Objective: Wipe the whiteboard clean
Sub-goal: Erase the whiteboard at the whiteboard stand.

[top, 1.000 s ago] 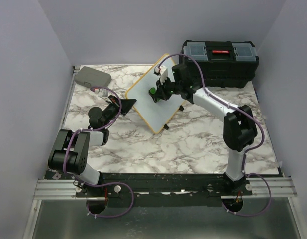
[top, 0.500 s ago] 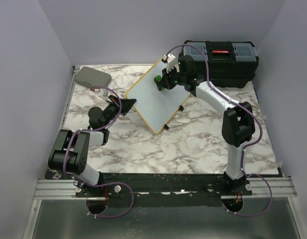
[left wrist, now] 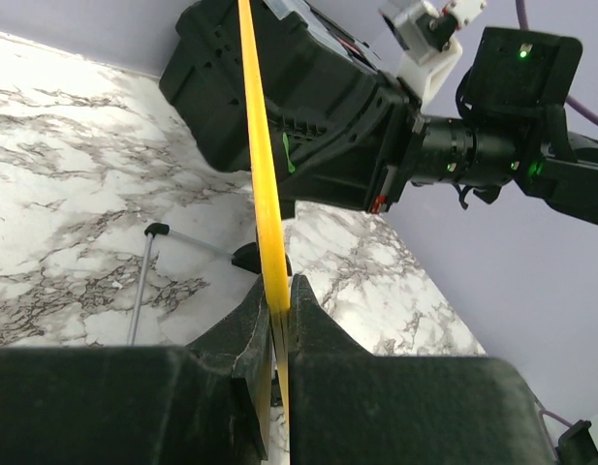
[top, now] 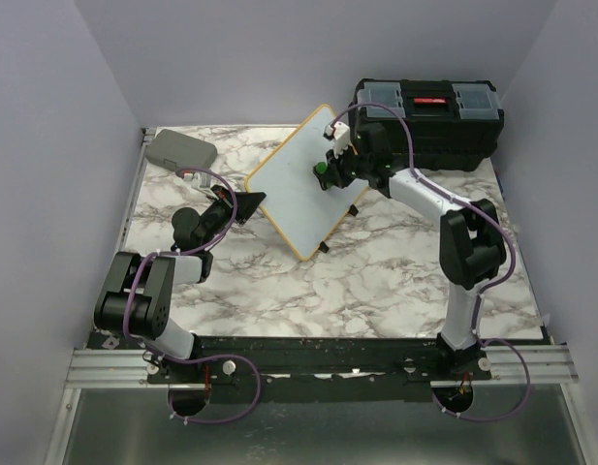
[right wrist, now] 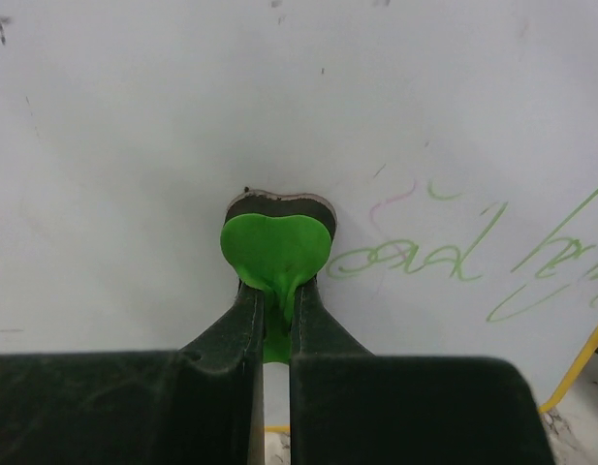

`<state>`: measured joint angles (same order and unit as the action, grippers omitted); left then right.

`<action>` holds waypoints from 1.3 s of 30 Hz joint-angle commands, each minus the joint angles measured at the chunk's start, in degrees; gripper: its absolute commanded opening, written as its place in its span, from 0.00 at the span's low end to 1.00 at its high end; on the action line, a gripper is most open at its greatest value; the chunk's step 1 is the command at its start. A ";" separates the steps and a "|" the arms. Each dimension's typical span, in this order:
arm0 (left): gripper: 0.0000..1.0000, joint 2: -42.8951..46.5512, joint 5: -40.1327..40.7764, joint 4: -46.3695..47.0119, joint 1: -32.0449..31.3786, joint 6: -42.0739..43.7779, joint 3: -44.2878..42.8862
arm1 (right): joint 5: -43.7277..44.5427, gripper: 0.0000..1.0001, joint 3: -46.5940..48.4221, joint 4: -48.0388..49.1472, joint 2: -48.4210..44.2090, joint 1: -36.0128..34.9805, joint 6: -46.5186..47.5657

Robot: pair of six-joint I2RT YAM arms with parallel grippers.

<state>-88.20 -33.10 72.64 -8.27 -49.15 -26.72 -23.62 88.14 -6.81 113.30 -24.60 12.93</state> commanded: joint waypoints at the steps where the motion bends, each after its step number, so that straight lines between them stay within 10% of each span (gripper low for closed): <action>1: 0.00 -2.41 -9.09 -3.05 -3.11 2.75 -0.37 | -3.76 0.01 -6.16 -6.81 2.42 -0.78 3.80; 39: 0.00 -2.69 -9.54 -4.46 -3.02 3.44 -0.62 | 4.21 0.01 8.18 3.73 5.96 0.58 -2.78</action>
<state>-88.62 -32.58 73.03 -8.25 -49.01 -26.76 -24.91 94.89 -11.09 117.03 -23.53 9.82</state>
